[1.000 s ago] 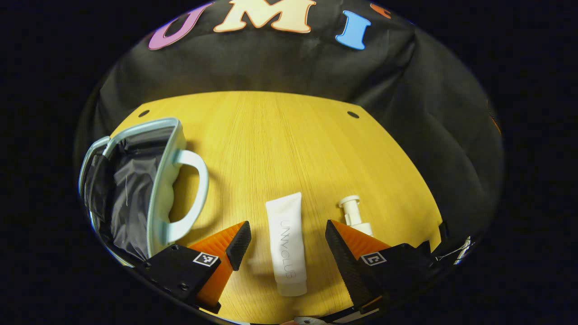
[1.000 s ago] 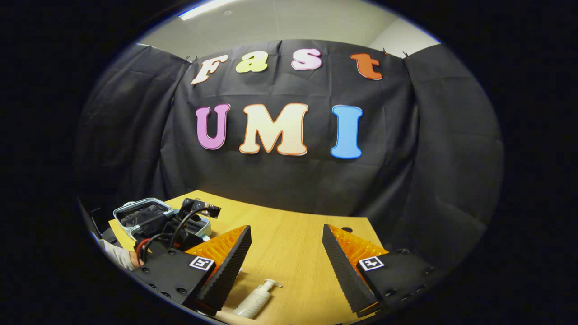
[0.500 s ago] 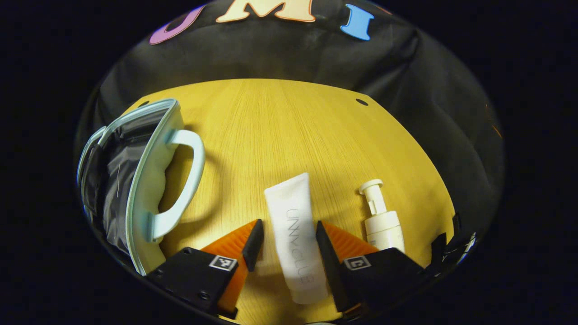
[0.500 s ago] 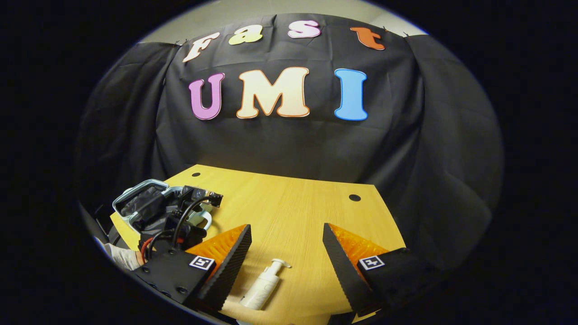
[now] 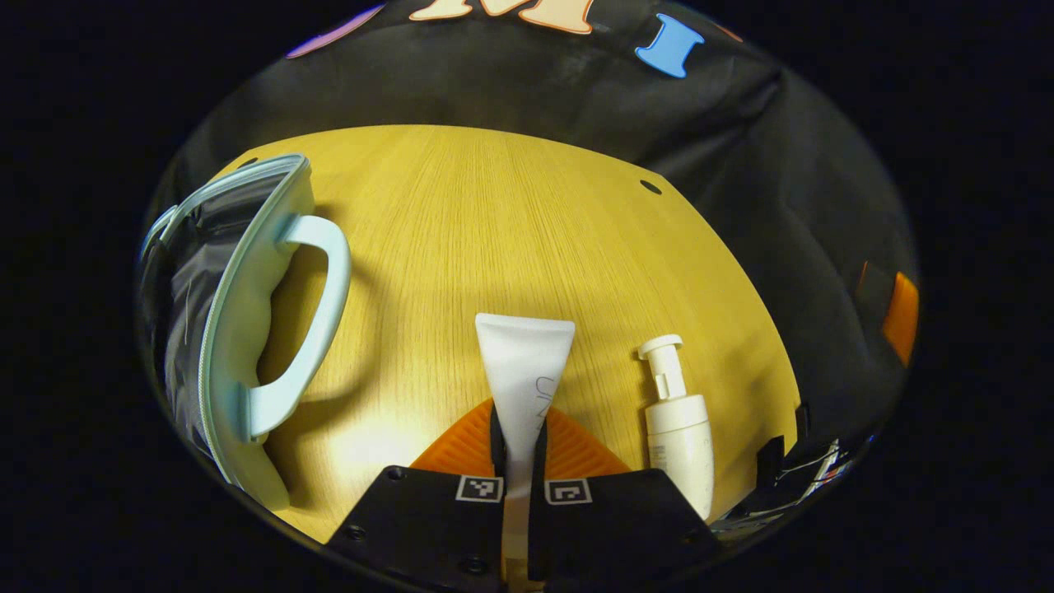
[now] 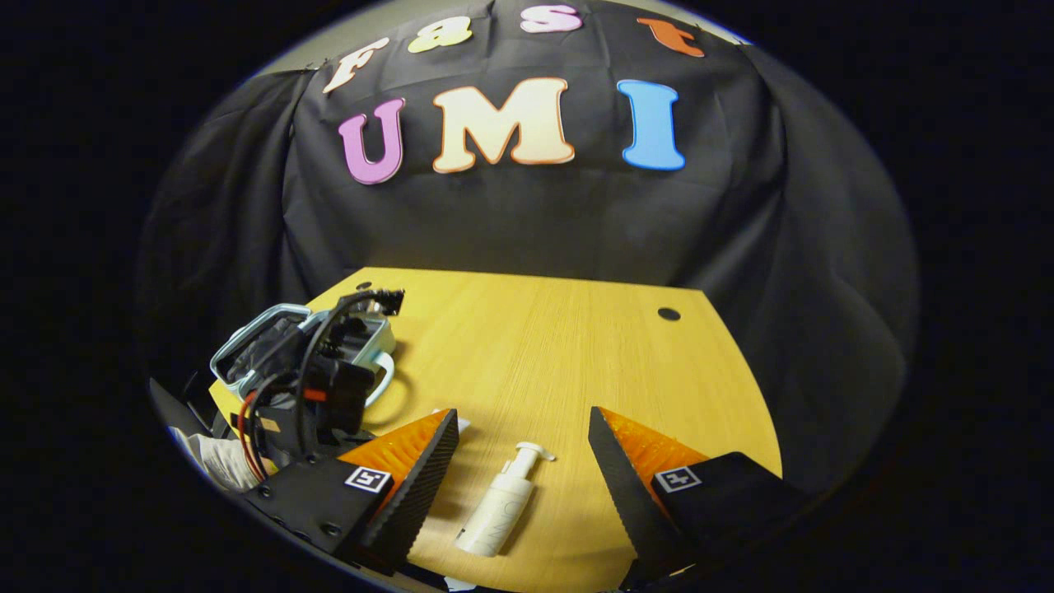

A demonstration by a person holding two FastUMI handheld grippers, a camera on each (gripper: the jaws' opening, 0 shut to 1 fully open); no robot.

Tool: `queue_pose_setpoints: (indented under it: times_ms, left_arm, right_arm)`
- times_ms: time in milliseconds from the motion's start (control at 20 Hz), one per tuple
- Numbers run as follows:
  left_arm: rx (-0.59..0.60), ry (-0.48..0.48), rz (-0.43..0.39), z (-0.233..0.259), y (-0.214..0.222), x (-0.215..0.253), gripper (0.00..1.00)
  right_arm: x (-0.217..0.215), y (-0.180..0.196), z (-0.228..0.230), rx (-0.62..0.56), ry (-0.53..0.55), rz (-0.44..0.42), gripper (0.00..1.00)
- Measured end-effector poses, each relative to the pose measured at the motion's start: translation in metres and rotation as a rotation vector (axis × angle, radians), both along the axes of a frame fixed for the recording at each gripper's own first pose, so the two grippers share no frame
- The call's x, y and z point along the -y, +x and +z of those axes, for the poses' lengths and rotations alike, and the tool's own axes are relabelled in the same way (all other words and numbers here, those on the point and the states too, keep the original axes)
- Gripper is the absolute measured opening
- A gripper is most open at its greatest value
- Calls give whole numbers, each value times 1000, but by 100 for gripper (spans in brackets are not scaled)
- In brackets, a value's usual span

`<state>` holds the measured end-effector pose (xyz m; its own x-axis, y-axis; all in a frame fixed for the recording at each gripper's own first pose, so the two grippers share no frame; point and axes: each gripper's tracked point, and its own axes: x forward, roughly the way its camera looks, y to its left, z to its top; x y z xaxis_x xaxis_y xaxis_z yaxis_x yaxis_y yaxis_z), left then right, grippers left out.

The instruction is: First open the suitcase, pack the skin care products into it, and then close the suitcase.

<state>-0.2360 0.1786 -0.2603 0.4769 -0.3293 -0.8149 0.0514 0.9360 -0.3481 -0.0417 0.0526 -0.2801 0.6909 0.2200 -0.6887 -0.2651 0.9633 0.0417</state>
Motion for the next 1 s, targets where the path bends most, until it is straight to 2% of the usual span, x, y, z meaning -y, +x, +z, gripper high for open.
queue_pose_setpoints:
  times_ms: [150,500,900,1000]
  left_arm:
    - [-4,10,-48,1,-7,3,2]
    - [-18,23,-53,6,-11,-1,1]
    - [8,27,-67,31,-8,-8,1]
    - [20,26,-74,37,-8,-11,1]
  right_arm:
    - [-5,-5,-35,-92,-29,2,100]
    - [0,-54,-118,-370,-65,0,100]
    - [-1,-67,-152,-450,-103,-13,94]
    - [-6,-66,-156,-440,-111,-11,89]
